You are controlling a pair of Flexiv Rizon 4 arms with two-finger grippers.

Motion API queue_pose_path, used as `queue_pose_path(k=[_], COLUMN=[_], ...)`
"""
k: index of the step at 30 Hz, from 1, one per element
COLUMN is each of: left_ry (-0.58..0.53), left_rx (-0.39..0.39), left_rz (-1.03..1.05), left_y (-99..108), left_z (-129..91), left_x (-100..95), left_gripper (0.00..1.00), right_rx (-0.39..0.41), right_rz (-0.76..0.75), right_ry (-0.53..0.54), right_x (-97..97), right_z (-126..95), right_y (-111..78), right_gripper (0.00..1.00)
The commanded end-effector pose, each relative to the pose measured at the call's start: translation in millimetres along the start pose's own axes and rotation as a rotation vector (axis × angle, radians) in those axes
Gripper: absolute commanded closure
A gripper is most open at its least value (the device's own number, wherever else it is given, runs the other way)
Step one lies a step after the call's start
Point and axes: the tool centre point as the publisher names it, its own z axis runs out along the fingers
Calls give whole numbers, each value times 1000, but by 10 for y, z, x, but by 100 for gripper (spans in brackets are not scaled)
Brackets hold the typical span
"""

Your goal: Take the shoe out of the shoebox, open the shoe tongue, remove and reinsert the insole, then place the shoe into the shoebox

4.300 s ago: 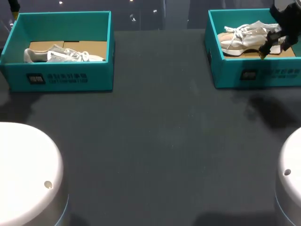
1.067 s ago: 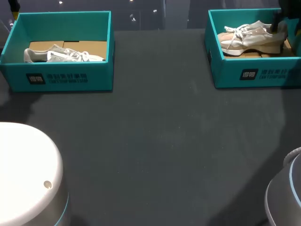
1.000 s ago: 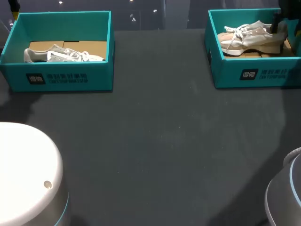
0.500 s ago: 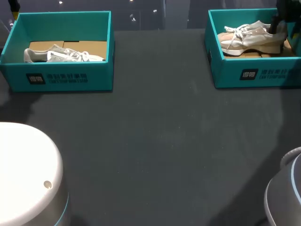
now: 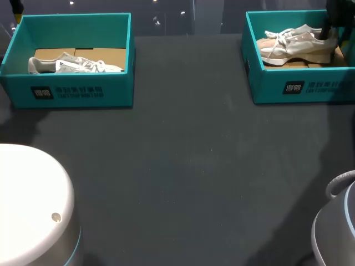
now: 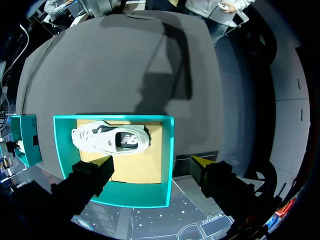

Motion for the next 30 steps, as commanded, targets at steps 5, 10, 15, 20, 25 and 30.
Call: queue_pose_path(k=[5, 10, 15, 20, 25, 30], left_ry=[2, 2, 2, 2, 2, 2], left_rx=[-2, -2, -2, -2, -2, -2], left_rz=[1, 1, 1, 1, 1, 1], left_y=[-12, -12, -12, -12, -12, -12], left_z=[-4, -4, -4, -4, -4, -4], left_x=[2, 2, 2, 2, 2, 2], left_gripper=[0, 0, 0, 0, 0, 0], right_rx=[34, 46, 55, 50, 47, 41], right_rz=[22, 36, 51, 58, 68, 82], right_ry=[3, 6, 6, 2, 1, -5], right_x=[-4, -4, -10, -19, -43, -92], right_z=[4, -2, -7, -65, -177, -300], right_y=[89, 108, 120, 111, 93, 70], right_gripper=[43, 52, 93, 100, 100, 100])
